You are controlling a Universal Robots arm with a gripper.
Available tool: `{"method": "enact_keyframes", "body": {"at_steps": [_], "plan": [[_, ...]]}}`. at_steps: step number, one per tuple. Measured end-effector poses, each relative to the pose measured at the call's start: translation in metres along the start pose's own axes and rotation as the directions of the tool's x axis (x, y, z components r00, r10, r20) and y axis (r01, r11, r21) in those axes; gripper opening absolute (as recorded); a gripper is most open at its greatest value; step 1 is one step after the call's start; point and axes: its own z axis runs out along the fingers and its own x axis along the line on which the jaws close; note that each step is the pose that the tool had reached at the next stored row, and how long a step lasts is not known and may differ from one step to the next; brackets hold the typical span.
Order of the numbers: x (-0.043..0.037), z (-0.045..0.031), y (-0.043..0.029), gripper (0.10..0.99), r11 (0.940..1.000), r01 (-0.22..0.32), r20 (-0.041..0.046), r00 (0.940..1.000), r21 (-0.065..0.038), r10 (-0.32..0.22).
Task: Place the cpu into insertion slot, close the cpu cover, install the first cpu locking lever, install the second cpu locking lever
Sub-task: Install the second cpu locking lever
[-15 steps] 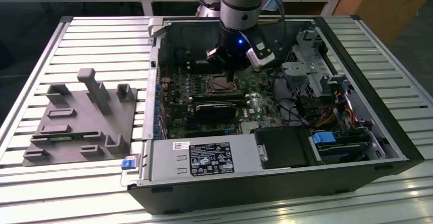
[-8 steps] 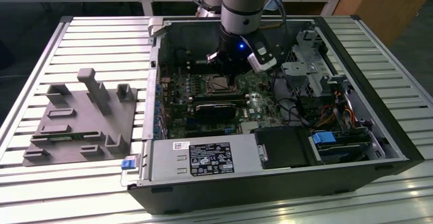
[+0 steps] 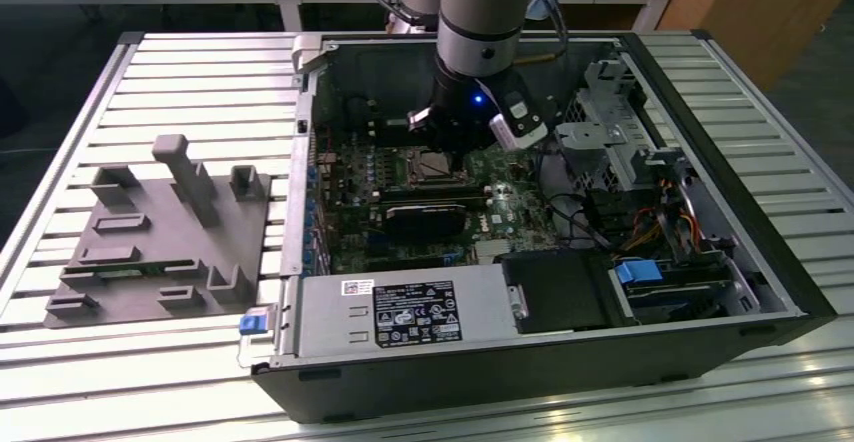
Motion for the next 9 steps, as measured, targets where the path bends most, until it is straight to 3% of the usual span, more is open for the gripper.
{"method": "enact_keyframes", "body": {"at_steps": [4, 9], "plan": [[0.0014, -0.0005, -0.0048, 0.106, 1.0, 0.0, 0.0, 1.0, 0.0, 0.0], [0.011, -0.0008, -0.0067, 0.106, 1.0, 0.0, 0.0, 1.0, -0.002, 0.0]]}}
